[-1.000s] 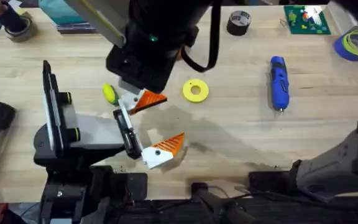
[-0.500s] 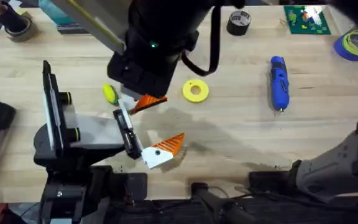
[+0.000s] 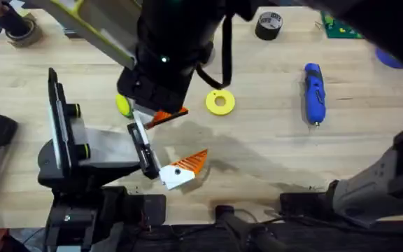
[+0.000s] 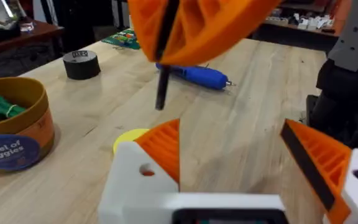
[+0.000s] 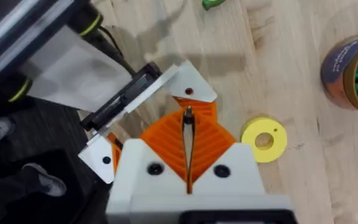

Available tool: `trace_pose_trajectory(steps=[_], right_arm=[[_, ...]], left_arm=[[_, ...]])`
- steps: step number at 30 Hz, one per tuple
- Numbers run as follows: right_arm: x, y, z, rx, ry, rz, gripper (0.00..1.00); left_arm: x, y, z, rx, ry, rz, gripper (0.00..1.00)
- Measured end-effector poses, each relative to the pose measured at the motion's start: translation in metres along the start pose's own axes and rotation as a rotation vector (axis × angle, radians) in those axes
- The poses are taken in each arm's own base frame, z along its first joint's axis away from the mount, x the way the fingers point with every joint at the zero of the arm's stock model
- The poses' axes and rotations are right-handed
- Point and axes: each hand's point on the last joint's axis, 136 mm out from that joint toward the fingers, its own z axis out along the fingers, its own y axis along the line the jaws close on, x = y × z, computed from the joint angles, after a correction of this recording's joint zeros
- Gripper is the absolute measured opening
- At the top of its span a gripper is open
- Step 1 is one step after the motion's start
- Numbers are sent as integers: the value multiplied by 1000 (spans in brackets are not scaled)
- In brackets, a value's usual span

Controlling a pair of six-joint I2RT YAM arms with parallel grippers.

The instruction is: Pick up the gripper from the table and insert it into the empty holder that is missing its gripper. Then pick up a screw, insert it into the mounting hole, and use the screwdriver to tighten it. Finally, clean up the table by picking up the vegetable and placing it into the bucket.

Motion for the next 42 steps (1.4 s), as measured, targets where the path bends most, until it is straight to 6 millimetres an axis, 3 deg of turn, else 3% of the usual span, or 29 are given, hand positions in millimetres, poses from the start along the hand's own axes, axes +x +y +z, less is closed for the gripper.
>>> trace_pose_trajectory(steps=[10,36,42], right_arm=[[4,2,18,-16,25,-3,6],[1,1,20,-17,13,-4,6],[3,1,32,-22,43,-1,6]], left_arm=[[0,0,0,0,0,0,986],[0,0,0,0,0,0,986],[0,0,0,0,0,0,986]])
